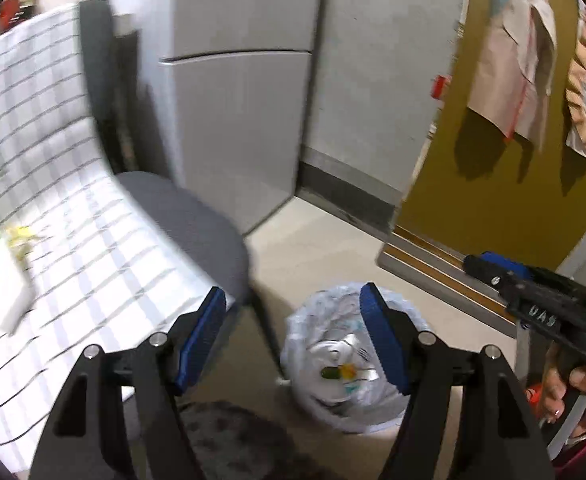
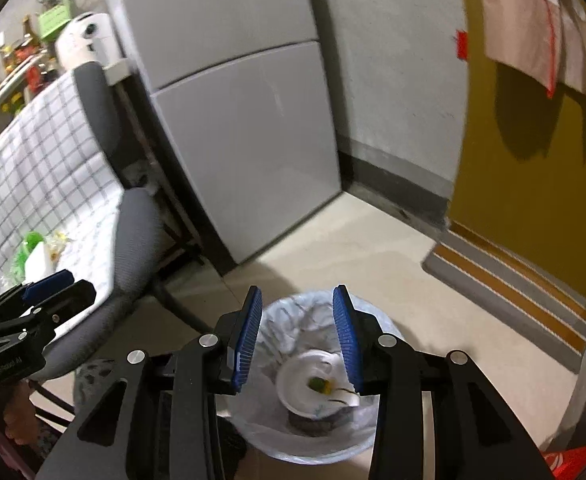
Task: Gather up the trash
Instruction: 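Carry cucumber and mango bag to the bin and open both grippers, then move both tools back toward the chair, then grasp the white sponge with the right gripper while the left grasps the clear plastic container, then carry sponge and clear container to the bin and open both grippers over it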
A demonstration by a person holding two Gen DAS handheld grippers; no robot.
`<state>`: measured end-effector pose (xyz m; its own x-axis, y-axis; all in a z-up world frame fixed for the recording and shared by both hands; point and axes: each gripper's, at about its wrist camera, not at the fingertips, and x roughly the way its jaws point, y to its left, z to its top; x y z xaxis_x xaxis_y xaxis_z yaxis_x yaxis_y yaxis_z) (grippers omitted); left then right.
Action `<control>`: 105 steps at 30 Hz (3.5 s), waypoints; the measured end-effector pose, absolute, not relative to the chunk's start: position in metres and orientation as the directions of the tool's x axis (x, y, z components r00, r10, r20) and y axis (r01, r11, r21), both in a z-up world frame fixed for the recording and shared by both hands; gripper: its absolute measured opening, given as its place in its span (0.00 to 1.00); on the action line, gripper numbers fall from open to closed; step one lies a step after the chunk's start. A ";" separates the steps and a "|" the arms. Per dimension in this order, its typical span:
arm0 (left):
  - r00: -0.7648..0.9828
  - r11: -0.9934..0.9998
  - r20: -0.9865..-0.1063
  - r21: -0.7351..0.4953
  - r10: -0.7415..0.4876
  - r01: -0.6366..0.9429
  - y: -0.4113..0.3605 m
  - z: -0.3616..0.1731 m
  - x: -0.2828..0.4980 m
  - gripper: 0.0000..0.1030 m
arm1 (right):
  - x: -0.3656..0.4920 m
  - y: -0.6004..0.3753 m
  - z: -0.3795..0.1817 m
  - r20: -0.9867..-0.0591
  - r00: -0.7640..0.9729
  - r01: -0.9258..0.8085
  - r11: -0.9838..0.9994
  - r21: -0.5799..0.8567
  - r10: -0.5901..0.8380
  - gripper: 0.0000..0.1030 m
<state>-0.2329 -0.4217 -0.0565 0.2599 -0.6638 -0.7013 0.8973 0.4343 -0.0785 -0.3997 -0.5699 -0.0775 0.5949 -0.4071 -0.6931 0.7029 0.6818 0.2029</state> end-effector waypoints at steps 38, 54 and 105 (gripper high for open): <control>0.658 0.973 -0.722 -0.097 -0.212 0.208 -0.085 -0.054 -0.039 0.69 | -0.022 -0.336 -0.097 -0.759 0.651 -0.010 1.000 -0.004 0.004 0.85; 0.648 0.973 -0.730 -0.120 -0.220 0.195 -0.082 -0.059 -0.014 0.57 | -0.118 -0.341 -0.046 -0.653 0.757 0.059 0.998 0.024 -0.029 0.59; 0.355 0.555 -0.685 -0.088 -0.636 0.827 -0.325 -0.035 -0.216 0.04 | -0.367 -0.490 -0.017 -0.599 0.655 0.608 0.792 0.055 -0.461 0.61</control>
